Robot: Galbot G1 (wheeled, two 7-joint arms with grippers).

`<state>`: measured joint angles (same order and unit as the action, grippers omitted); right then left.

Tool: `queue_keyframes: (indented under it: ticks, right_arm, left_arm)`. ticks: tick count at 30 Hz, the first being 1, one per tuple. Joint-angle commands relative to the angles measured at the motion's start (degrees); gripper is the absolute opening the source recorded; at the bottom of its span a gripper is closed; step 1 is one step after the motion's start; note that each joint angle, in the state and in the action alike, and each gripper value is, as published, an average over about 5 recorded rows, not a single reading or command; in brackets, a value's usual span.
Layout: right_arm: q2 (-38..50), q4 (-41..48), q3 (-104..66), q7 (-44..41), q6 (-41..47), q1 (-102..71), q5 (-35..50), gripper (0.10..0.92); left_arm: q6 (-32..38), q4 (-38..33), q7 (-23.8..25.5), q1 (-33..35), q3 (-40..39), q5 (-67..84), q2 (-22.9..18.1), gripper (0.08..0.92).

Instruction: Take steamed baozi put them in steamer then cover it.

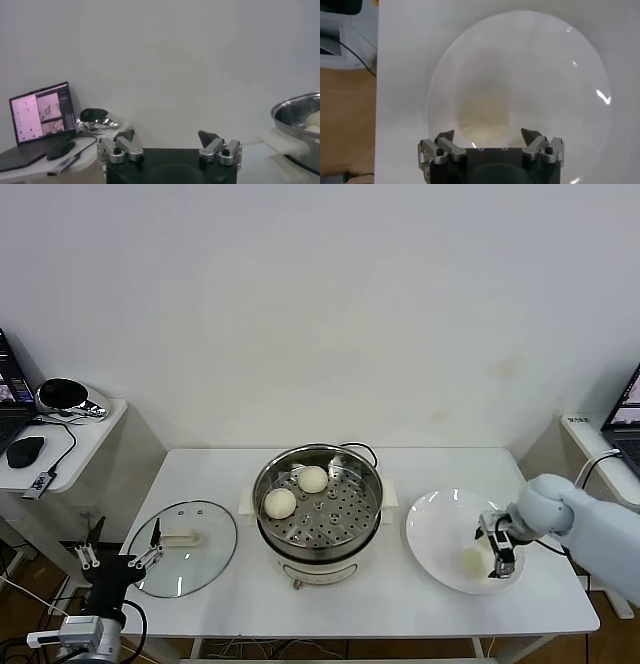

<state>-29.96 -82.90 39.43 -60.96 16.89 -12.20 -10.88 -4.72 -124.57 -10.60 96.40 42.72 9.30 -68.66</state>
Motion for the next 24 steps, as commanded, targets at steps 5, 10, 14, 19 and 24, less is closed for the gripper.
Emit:
queue_keyframes:
  ticks: [5, 10, 14, 19, 24]
  right_arm:
    - [-2.0, 2.4, -1.7, 0.3, -0.4, -2.9, -1.9, 0.789]
    - [-2.1, 2.5, -1.7, 0.1, -0.4, -2.8, -2.2, 0.727]
    - [-2.3, 2.3, -1.7, -0.3, -0.5, -2.4, -2.2, 0.664]
    - [-1.2, 1.0, 0.0, -1.1, -0.4, 1.7, -0.4, 0.58]
    - [0.2, 0.4, 5.4, -3.3, -0.7, 13.0, 2.8, 0.569]
  left_arm:
    - [0.0, 0.6, 0.0, -0.4, -0.1, 0.1, -0.1, 0.823]
    - [0.1, 0.9, 0.0, -0.5, -0.2, 0.1, -0.1, 0.823]
    - [0.1, 0.9, 0.0, -0.6, -0.1, 0.1, 0.0, 0.823]
    - [0.1, 0.9, 0.0, -0.7, -0.1, 0.2, 0.0, 0.823]
    - [0.1, 0.8, 0.0, -0.9, -0.2, 0.2, 0.1, 0.823]
